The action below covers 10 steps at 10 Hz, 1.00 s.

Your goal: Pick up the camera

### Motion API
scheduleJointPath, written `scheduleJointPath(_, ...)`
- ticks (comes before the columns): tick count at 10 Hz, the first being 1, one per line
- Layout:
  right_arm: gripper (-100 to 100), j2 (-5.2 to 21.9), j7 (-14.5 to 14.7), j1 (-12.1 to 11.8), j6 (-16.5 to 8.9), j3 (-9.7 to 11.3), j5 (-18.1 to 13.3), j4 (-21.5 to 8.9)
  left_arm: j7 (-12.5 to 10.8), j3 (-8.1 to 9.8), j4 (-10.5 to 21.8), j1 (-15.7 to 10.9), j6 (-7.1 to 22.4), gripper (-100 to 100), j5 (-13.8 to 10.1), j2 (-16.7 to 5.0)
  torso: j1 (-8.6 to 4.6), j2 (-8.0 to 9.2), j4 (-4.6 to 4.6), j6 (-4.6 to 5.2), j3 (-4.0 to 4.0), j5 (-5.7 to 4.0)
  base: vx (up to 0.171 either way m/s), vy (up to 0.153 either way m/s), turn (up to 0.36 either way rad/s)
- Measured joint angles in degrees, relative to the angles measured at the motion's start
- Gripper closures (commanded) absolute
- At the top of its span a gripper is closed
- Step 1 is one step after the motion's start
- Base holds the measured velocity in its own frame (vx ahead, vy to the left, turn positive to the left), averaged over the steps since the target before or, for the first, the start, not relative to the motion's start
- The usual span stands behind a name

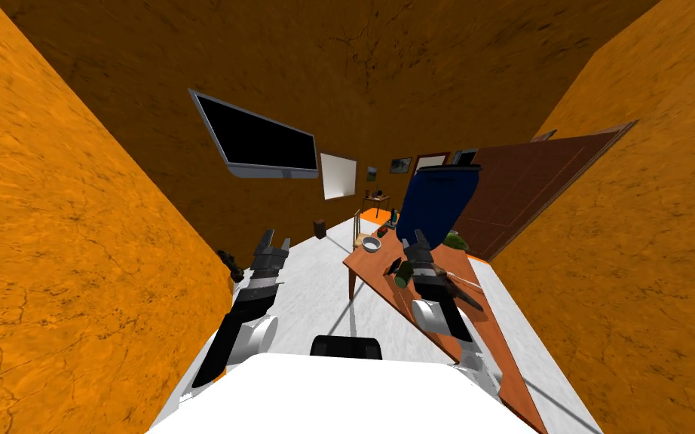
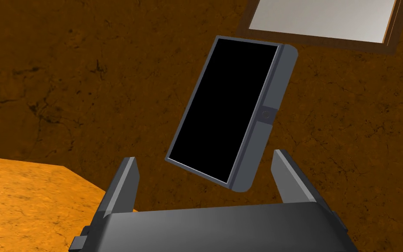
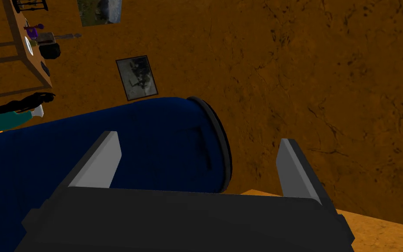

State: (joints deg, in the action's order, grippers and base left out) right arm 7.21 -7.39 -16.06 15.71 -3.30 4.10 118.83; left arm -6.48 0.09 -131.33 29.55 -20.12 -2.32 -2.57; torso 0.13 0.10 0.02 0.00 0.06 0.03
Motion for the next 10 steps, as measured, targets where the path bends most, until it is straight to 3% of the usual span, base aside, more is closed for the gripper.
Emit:
scheduleJointPath(2, -100, 0.96, -3.01, 3.75, -2.55, -1.75, 0.57, -3.98, 0.00, 0.00, 0.00, 0.00, 0.00, 0, 0.00, 0.00, 0.03, 0.03, 0.00, 0.01, 0.01, 0.00, -0.041, 0.045, -0.161)
scheduleJointPath(9, -100, 3.11, -12.55, 11.59, -10.42, -5.94, 2.16, -13.01, 0.00, 0.00, 0.00, 0.00, 0.00, 0, 0.00, 0.00, -0.03, -0.03, -0.01, -0.01, -0.02, -0.01, -0.030, 0.029, -0.117)
scheduleJointPath(10, -100, 3.41, -13.96, 13.35, -12.58, -6.88, 2.46, -13.82, 0.00, 0.00, 0.00, 0.00, 0.00, 0, 0.00, 0.00, 0.00, -0.01, 0.00, 0.00, -0.01, 0.00, -0.028, 0.029, -0.071)
